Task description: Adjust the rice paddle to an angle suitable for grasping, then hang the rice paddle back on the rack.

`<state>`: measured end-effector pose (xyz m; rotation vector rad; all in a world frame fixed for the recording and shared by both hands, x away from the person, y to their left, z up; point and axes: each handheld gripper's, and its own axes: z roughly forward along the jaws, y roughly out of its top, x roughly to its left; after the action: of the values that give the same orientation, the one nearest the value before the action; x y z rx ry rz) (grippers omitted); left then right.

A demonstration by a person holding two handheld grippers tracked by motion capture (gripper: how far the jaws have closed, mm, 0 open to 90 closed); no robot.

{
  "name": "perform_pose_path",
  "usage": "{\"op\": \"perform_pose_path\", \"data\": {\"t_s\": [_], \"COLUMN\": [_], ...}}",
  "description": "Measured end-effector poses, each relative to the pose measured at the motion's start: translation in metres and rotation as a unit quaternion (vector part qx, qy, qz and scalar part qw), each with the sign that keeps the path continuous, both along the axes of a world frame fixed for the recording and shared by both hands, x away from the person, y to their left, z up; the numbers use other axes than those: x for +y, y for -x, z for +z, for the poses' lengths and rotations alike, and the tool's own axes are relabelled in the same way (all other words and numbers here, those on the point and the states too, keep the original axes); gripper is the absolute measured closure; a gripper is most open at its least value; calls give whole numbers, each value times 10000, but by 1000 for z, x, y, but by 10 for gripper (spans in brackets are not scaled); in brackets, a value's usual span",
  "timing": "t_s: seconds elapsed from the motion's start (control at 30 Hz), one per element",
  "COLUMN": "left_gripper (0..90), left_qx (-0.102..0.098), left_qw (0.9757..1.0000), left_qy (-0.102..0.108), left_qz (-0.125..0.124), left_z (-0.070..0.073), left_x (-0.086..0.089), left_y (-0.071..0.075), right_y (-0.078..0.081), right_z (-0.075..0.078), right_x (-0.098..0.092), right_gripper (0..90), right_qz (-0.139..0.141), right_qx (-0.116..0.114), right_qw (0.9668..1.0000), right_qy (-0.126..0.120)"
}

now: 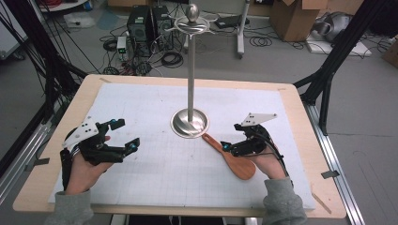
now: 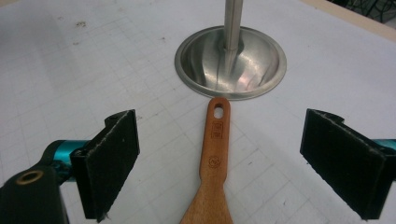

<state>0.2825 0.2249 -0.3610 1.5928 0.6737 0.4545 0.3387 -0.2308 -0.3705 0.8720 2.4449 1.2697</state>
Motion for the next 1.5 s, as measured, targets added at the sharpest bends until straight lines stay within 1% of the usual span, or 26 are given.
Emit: {"op": "perform_pose_path", "data": {"t_s": [0.13, 0.23, 0.3, 0.33, 0.43, 0.47, 0.5, 0.53, 0.57, 0.7, 0.77, 0.8, 0.87, 0.9, 0.93, 0.97, 1.03, 1.1, 1.17, 1.2, 1.23, 1.27, 1.3, 1.33, 1.4, 1.5], "left_gripper": [75, 75, 75, 75, 75, 75, 75, 75, 75, 75, 75, 75, 75, 75, 75, 75, 75, 75, 75, 75, 76, 75, 75, 76, 76, 76], "left_qx": [-20, -20, -25, -25, 11, 11, 2, 2, -23, -32, -15, -9, 11, 11, 7, -24, -20, -3, 33, 33, 58, 58, 33, 33, -55, -49], "left_qw": [9999, 10000, 9999, 9999, 10000, 10000, 10000, 10000, 10000, 10000, 10000, 10000, 10000, 10000, 10000, 10000, 10000, 10000, 10000, 10000, 10000, 10000, 9998, 9998, 9997, 9997], "left_qy": [-83, -43, -50, -50, -44, -44, -30, -30, -36, -48, -43, -63, -21, -21, 28, 33, 44, 30, 1, 1, 25, 25, 121, 121, 140, 115], "left_qz": [-60, -85, -86, -86, -55, -55, -56, -56, -40, -37, -43, -43, -69, -69, -90, -81, -78, -65, -52, -52, -74, -74, -121, -121, -180, -212], "left_z": [0, 1, 0, 0, -1, -1, 0, 0, 1, 1, 1, 1, 1, 1, 2, 3, 2, 2, 0, 0, 0, 0, 2, 2, 5, 6], "left_x": [-5, -6, -4, -4, -2, -2, -2, -2, -1, -1, -2, -1, -1, -1, -1, -1, -1, 0, 0, 0, 1, 1, 0, 0, -2, -4], "left_y": [0, 0, 0, 0, 0, 0, 1, 1, 2, 3, 3, 3, 4, 4, 4, 5, 5, 5, 5, 5, 5, 5, 6, 6, 8, 9], "right_y": [-5, -6, -9, -9, -15, -15, -18, -18, -20, -25, -26, -28, -31, -31, -33, -35, -36, -40, -42, -42, -45, -45, -48, -48, -52, -55], "right_z": [-3, -2, -1, -1, -2, -2, -4, -4, -3, -1, 0, 1, 2, 2, 2, 2, 2, 1, -1, -1, -3, -3, -6, -6, -11, -14], "right_x": [0, 3, 9, 9, 18, 18, 23, 23, 27, 36, 38, 42, 45, 45, 47, 51, 53, 60, 64, 64, 68, 68, 71, 71, 74, 75], "right_gripper": [104, 104, 104, 104, 104, 104, 104, 104, 104, 104, 104, 104, 104, 104, 104, 104, 104, 104, 104, 104, 105, 105, 106, 106, 109, 126], "right_qz": [-36, -25, 1, 1, 44, 44, 43, 43, 24, 2, 0, -27, -27, -27, -13, -28, -6, -2, 5, 5, 0, 0, 9, 9, -14, -11], "right_qx": [142, 229, 325, 325, 649, 649, 789, 789, 920, 1095, 1133, 1265, 1389, 1389, 1432, 1524, 1527, 1632, 1676, 1676, 1772, 1772, 1862, 1862, 1982, 2037], "right_qw": [9999, 9995, 9984, 9984, 9949, 9949, 9918, 9918, 9891, 9830, 9815, 9777, 9732, 9732, 9704, 9657, 9644, 9574, 9538, 9538, 9494, 9494, 9448, 9448, 9386, 9354], "right_qy": [86, 228, 462, 462, 768, 768, 1004, 1004, 1152, 1474, 1545, 1678, 1834, 1834, 1946, 2102, 2158, 2384, 2496, 2496, 2594, 2594, 2696, 2696, 2824, 2892]}}
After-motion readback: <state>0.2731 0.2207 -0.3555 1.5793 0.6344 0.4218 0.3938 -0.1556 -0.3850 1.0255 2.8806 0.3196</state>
